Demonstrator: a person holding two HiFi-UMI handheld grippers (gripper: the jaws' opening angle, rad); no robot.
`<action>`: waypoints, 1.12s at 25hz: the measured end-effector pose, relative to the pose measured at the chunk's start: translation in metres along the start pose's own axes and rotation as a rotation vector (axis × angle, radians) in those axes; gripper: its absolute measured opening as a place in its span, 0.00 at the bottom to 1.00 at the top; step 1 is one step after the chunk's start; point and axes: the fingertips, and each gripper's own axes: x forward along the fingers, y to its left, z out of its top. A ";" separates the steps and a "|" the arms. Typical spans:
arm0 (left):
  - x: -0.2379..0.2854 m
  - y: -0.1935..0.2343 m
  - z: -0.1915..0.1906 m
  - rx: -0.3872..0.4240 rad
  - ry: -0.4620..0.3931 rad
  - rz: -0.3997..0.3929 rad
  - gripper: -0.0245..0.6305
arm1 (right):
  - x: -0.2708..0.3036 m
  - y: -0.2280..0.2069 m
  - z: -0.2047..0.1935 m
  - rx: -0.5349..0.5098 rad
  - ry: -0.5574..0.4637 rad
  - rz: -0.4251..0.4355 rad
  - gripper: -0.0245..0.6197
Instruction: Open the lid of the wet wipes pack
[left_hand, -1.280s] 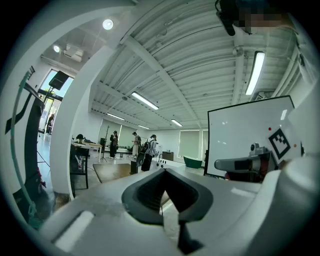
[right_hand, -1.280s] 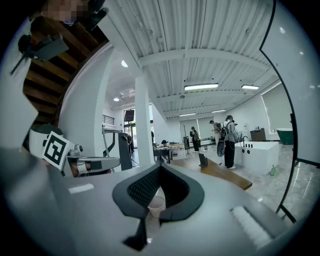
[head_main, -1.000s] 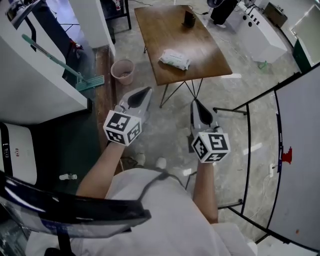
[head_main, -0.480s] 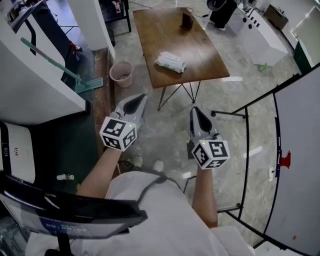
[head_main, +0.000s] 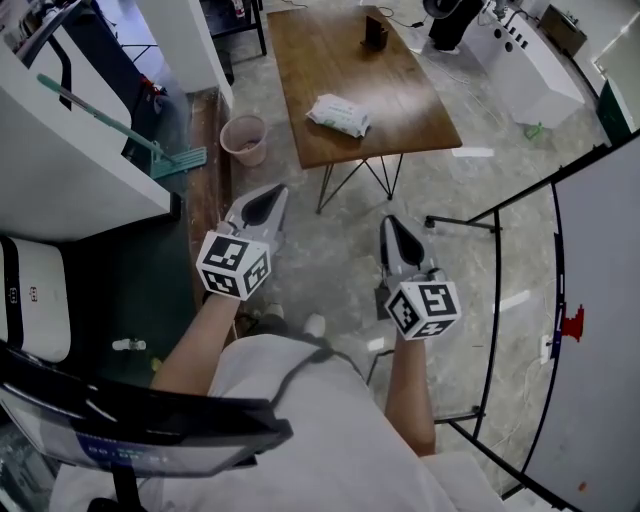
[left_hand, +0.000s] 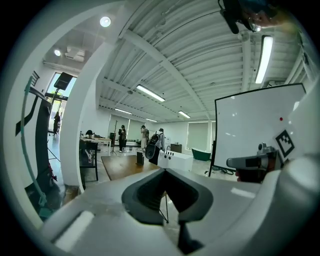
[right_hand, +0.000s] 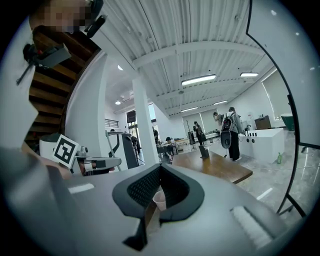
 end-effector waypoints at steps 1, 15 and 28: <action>0.001 0.000 -0.002 -0.001 0.004 0.004 0.05 | -0.001 -0.002 -0.001 0.009 0.001 0.003 0.05; 0.040 0.019 0.004 -0.060 -0.023 -0.027 0.05 | 0.037 -0.025 0.000 -0.018 0.025 0.006 0.05; 0.158 0.094 0.023 -0.047 0.021 -0.145 0.05 | 0.159 -0.066 0.028 -0.018 0.033 -0.069 0.05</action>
